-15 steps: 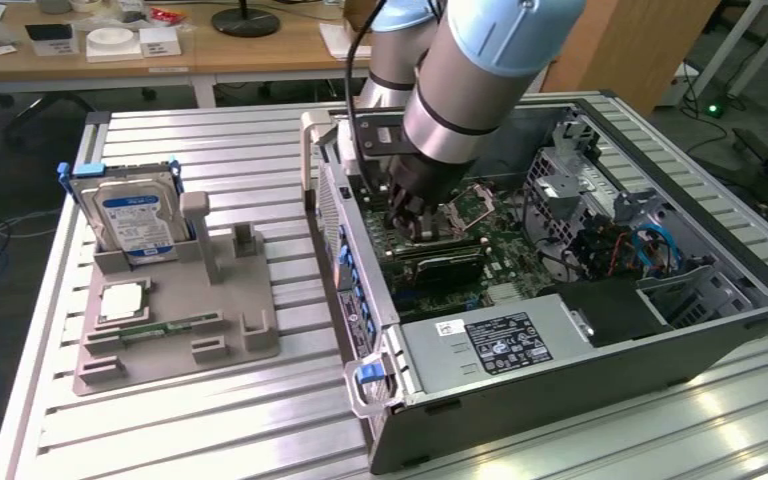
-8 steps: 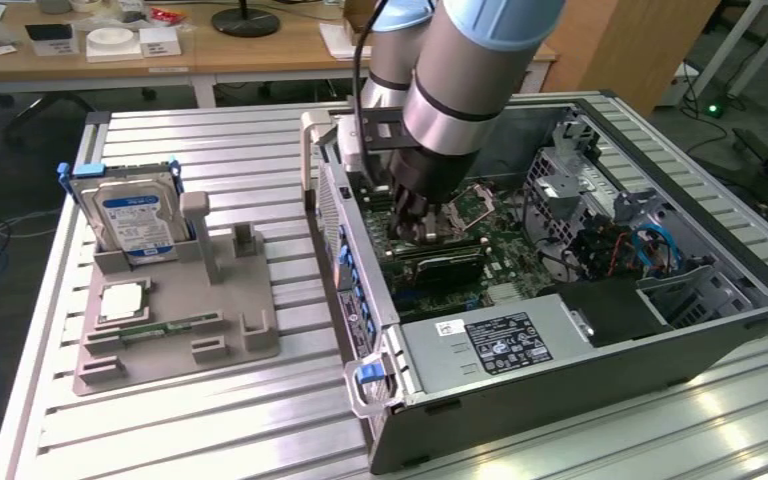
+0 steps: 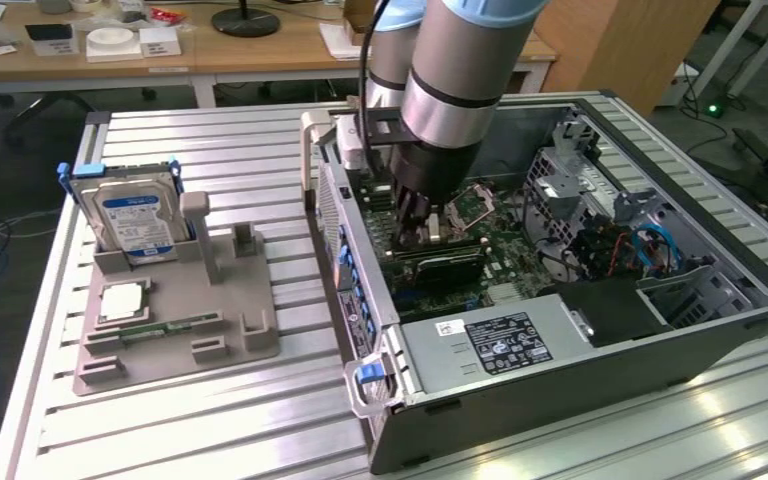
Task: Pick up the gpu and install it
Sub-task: 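Press down on the gpu until it lock into place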
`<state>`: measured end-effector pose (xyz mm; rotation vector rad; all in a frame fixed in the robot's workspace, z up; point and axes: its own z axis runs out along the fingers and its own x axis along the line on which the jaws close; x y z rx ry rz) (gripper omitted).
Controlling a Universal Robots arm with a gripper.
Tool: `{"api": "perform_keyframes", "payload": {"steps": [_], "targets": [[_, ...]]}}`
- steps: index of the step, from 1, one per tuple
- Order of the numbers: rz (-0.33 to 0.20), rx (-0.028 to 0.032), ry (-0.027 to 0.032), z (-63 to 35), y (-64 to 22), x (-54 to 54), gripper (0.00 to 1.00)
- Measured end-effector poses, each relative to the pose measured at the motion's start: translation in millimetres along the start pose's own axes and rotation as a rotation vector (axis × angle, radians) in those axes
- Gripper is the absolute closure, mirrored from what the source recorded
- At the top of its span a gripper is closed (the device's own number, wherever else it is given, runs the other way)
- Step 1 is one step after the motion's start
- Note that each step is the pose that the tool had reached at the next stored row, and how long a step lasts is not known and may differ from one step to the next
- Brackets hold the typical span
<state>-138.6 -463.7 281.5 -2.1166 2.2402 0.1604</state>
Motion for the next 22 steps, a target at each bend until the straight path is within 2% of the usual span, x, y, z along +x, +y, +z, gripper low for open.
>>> {"api": "perform_keyframes", "payload": {"steps": [7, 13, 18, 22], "targets": [[0.000, -0.0001, 0.0004, 0.8, 9.9, 0.1, 0.89], [0.000, 0.0002, 0.0057, 1.2, 20.3, 0.8, 0.89], [0.000, 0.0005, 0.0105, 0.8, 22.9, 5.9, 0.89], [-0.001, 0.0004, 0.0108, 1.1, 29.2, 6.2, 0.89]]}}
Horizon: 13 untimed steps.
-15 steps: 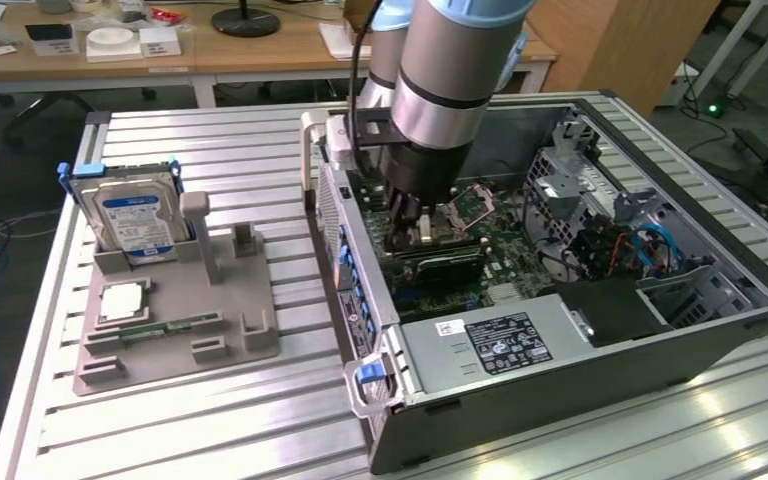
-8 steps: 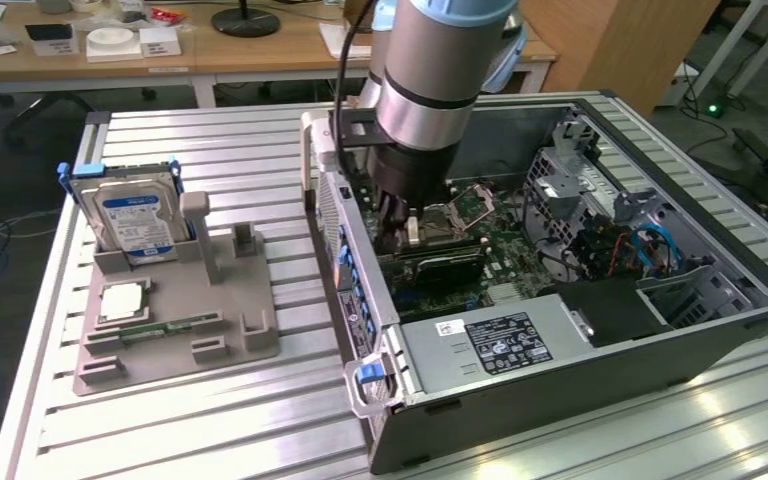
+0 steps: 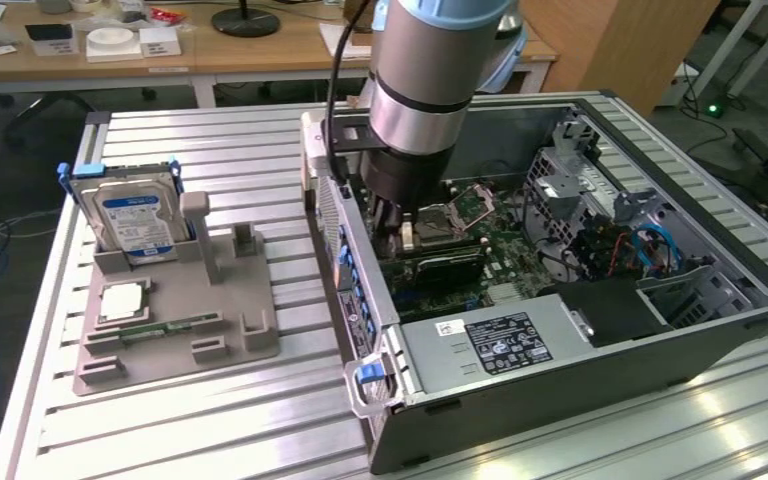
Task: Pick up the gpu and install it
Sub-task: 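Press down on the gpu until it lock into place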
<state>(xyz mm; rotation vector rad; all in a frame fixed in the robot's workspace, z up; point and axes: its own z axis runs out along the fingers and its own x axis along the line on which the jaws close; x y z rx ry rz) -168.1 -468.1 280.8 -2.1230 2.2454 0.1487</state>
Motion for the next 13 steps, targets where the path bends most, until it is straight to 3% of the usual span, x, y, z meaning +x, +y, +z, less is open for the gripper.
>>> {"api": "perform_keyframes", "payload": {"steps": [13], "targets": [[-0.001, -0.0029, 0.0003, 2.4, 1.6, 0.3, 0.89]]}}
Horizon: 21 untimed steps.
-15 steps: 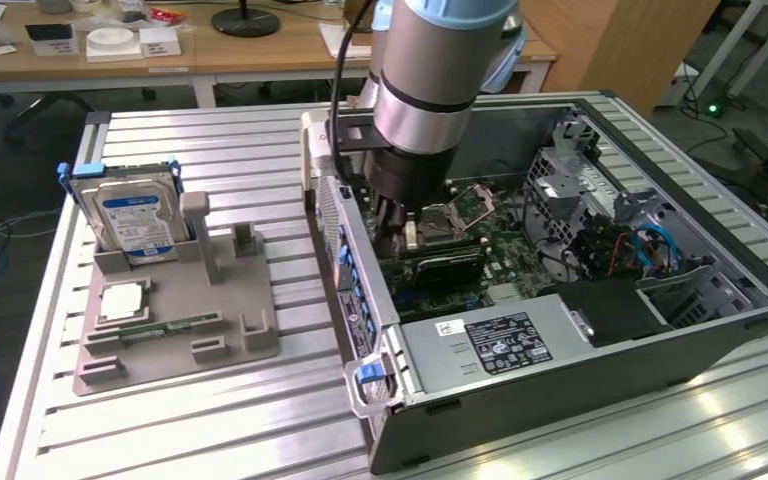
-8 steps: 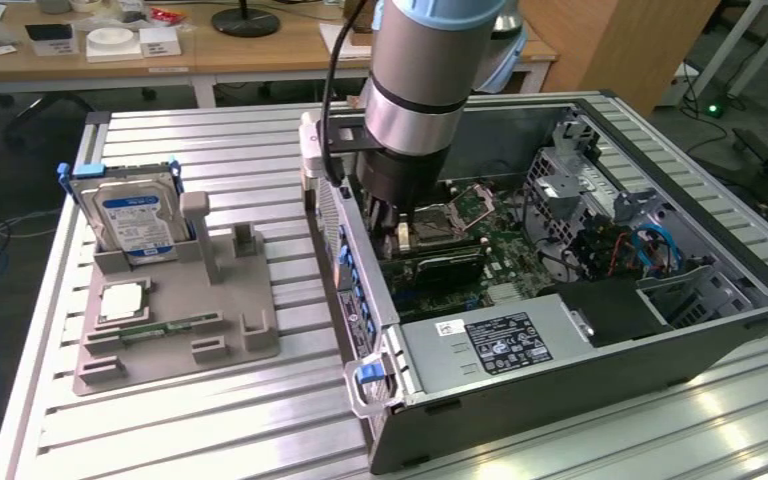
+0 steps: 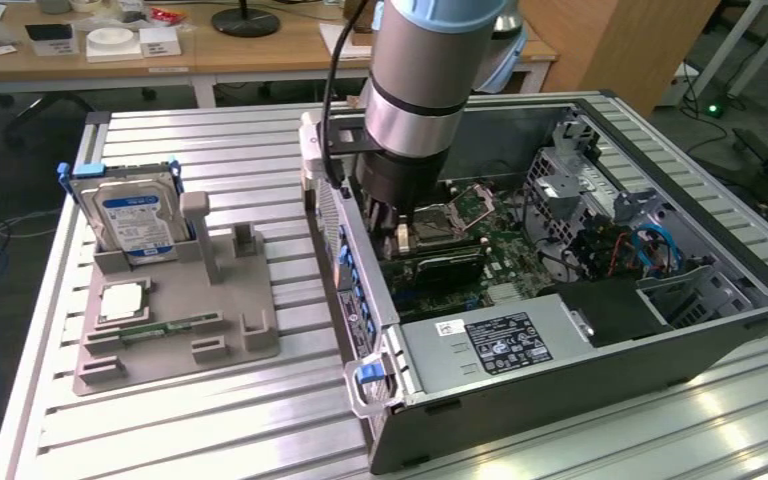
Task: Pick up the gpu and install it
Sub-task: 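Press down on the gpu until it lock into place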
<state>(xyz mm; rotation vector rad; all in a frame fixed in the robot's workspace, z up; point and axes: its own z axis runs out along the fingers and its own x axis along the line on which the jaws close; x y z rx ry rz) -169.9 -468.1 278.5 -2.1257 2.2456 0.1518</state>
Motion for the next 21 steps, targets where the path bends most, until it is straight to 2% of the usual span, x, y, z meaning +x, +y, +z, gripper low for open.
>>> {"api": "perform_keyframes", "payload": {"steps": [10, 12, 14, 16, 18, 21], "targets": [[-0.003, -0.0017, 0.0000, 5.3, -21.0, -0.6, 0.89], [-0.002, -0.0048, 0.0003, 5.3, -21.8, -0.5, 0.89], [-0.001, -0.0175, 0.0009, 4.1, -21.9, -0.7, 0.89], [0.000, -0.0328, 0.0018, 1.7, -22.2, -0.9, 0.89], [0.001, -0.0447, 0.0023, -1.2, -22.2, -1.3, 0.89], [0.003, -0.0684, 0.0034, -3.7, -23.6, -1.6, 0.89]]}}
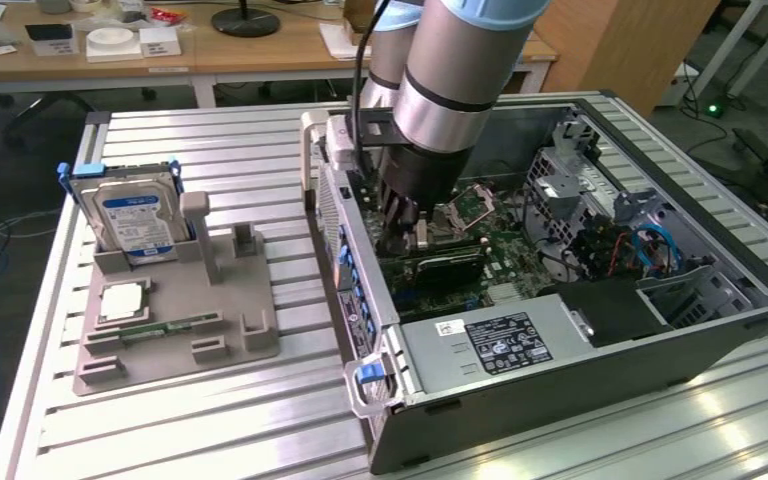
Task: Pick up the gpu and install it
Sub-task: 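Press down on the gpu until it lock into place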
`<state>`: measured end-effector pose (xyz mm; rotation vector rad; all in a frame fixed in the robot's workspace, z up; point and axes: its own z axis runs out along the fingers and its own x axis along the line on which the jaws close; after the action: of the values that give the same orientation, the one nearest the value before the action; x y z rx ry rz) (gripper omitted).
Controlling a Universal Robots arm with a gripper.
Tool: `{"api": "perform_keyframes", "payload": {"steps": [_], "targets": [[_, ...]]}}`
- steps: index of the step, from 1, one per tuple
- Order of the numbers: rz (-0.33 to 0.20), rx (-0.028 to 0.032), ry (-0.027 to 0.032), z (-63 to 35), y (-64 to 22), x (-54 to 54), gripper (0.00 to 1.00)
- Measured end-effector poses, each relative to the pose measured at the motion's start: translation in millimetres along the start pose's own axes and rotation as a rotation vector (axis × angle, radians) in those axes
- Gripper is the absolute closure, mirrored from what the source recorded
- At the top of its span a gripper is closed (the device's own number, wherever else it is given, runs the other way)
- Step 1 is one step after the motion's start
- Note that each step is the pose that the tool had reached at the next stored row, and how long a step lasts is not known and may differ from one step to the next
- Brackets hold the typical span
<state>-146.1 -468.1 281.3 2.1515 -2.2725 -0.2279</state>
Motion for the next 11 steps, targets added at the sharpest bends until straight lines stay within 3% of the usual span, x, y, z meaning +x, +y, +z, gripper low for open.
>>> {"api": "perform_keyframes", "payload": {"steps": [3, 5, 11], "targets": [[0.003, -0.0283, 0.0008, -1.1, -5.7, -0.4, 0.89], [0.005, -0.0530, 0.0015, -1.5, -9.8, -0.6, 0.89], [0.016, -0.1607, 0.0064, -2.6, -20.8, -1.3, 0.89]]}}
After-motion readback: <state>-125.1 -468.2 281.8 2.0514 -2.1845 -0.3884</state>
